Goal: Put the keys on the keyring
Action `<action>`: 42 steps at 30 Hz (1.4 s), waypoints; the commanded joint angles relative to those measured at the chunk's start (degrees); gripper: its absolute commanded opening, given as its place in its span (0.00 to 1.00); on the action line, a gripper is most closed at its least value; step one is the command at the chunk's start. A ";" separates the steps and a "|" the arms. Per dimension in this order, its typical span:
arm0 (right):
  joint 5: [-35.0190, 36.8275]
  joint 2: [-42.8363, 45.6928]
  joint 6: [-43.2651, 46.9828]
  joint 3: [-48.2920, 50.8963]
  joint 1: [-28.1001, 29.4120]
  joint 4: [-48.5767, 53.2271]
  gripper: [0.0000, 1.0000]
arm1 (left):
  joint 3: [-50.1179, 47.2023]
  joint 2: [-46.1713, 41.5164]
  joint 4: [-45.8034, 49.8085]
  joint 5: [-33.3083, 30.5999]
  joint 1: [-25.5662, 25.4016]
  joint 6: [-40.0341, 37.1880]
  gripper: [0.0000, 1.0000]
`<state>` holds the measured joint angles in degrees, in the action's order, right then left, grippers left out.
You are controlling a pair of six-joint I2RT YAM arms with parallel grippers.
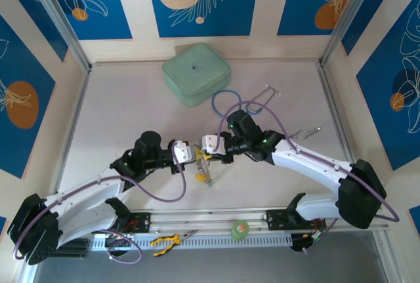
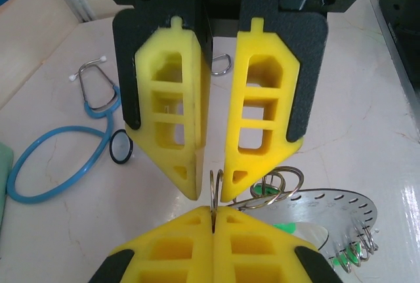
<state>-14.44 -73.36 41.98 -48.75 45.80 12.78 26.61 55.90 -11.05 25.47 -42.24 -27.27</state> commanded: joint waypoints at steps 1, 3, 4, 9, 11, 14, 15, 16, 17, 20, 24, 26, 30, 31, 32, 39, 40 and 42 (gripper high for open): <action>-2.47 -0.70 0.12 -1.97 0.25 0.58 0.15 | 1.65 -1.66 -1.16 2.05 -0.46 0.72 0.00; -3.02 -0.81 -0.06 -2.15 0.11 1.11 0.02 | 1.48 -1.99 -1.26 1.80 -0.44 0.66 0.00; -3.33 -0.81 -0.37 -2.14 -0.08 1.11 0.00 | 1.40 -2.06 -1.33 1.69 -0.39 0.71 0.00; -6.02 -0.39 -2.20 -1.92 -0.88 0.26 0.00 | -0.16 -2.53 -1.85 -0.14 -0.46 0.88 0.10; -6.95 -0.38 -2.78 -1.62 -0.98 -0.45 0.00 | -0.84 -2.45 -2.30 -0.19 -0.43 1.06 0.17; -7.60 -0.31 -3.41 -1.37 -0.98 -1.27 0.00 | -1.28 -1.99 -2.66 0.00 -0.47 1.29 0.19; -7.83 -0.33 -3.63 -1.28 -0.97 -1.51 0.00 | -1.39 -1.87 -2.70 -0.03 -0.43 1.29 0.19; -8.20 -0.23 -3.67 -1.18 -0.89 -1.75 0.00 | -1.40 -1.68 -2.83 0.01 -0.39 1.26 0.19; -8.39 -0.29 -3.87 -1.04 -0.88 -2.02 0.00 | -1.45 -1.52 -3.00 0.09 -0.40 1.36 0.18; -8.85 -0.11 -4.77 -0.72 -0.80 -3.26 0.00 | -1.41 -1.14 -3.28 0.41 -0.45 1.52 0.17; -9.25 -0.05 -5.39 -0.35 -0.54 -4.16 0.00 | -1.65 -0.97 -3.82 1.04 -0.37 1.89 0.13; -9.45 -0.35 -5.36 -0.43 -0.28 -4.14 0.00 | -1.82 -0.98 -4.70 1.23 -0.41 2.21 0.09; -9.83 -0.56 -5.56 -0.38 -0.01 -4.25 0.00 | -2.02 -1.31 -6.18 1.47 -0.41 1.83 0.00; -9.35 -0.52 -5.77 -0.38 -0.07 -4.33 0.00 | -2.23 -1.62 -6.64 1.00 -0.42 1.64 0.00; -8.55 -0.17 -6.10 -0.17 -0.29 -4.45 0.09 | -2.40 -2.04 -6.92 0.19 -0.43 1.48 0.00; -6.32 10.63 -21.31 6.89 -9.34 -12.49 0.64 | -4.53 -6.51 -10.51 -13.65 -0.42 4.15 0.00; -4.92 11.87 -24.06 7.53 -10.19 -12.89 0.64 | -4.72 -7.21 -11.77 -17.32 -0.40 5.43 0.00; -1.22 13.33 -27.39 8.59 -10.02 -13.34 0.61 | -4.50 -7.90 -12.88 -24.58 -0.42 7.76 0.00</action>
<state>-18.35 -61.95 23.59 -41.65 35.75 2.94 21.80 49.82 -17.21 12.71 -42.30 -23.20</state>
